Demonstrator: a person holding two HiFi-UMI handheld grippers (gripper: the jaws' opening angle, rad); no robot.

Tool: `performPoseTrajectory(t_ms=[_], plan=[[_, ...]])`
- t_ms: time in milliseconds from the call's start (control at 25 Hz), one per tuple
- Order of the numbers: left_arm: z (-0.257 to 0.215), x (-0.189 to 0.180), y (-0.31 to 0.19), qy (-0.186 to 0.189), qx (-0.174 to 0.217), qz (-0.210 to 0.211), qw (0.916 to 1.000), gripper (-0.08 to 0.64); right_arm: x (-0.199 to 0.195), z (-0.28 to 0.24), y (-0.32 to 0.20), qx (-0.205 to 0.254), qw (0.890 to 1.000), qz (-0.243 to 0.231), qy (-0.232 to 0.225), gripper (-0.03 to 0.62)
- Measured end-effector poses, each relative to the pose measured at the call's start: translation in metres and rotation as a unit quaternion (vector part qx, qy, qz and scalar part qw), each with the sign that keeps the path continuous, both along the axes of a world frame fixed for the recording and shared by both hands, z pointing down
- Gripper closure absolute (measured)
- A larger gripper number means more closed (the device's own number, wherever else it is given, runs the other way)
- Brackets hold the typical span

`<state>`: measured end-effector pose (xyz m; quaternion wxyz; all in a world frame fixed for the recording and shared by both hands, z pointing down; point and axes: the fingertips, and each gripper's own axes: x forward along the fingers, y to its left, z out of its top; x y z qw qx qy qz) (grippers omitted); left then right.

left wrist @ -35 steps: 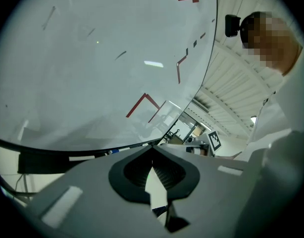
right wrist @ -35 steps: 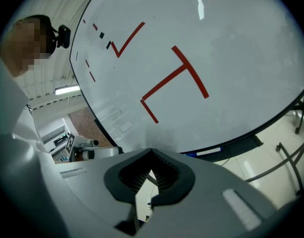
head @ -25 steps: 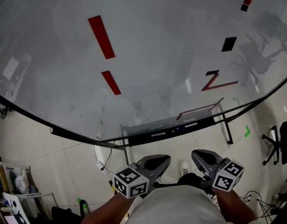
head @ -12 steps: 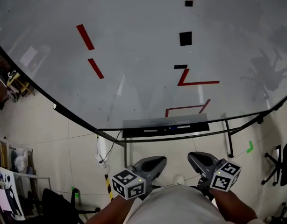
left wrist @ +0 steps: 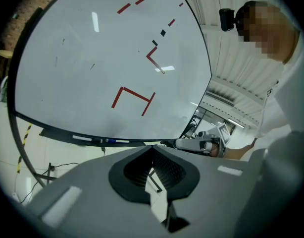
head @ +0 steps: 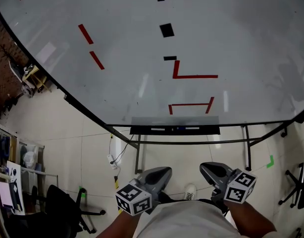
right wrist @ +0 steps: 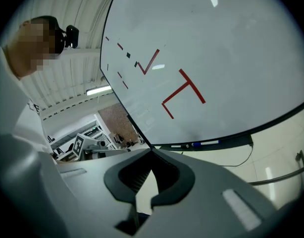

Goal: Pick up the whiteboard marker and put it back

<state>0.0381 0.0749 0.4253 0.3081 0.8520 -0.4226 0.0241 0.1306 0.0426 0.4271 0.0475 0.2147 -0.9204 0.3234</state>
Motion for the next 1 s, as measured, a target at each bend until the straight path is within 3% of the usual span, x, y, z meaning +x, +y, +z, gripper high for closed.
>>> performPoseTrajectory(t_ms=[440,1000], plan=[[0.006,-0.014,0.009,-0.002,-0.017,0.067,0.9976,0.543,-0.032,0.0,0.019,-0.001,0.999,0.026,0.023,0.591],[0.005,-0.039,0.018,0.02,-0.007,0.087,0.996,0.543,-0.05,0.004,0.046,0.002,0.997,0.054,0.049,0.591]])
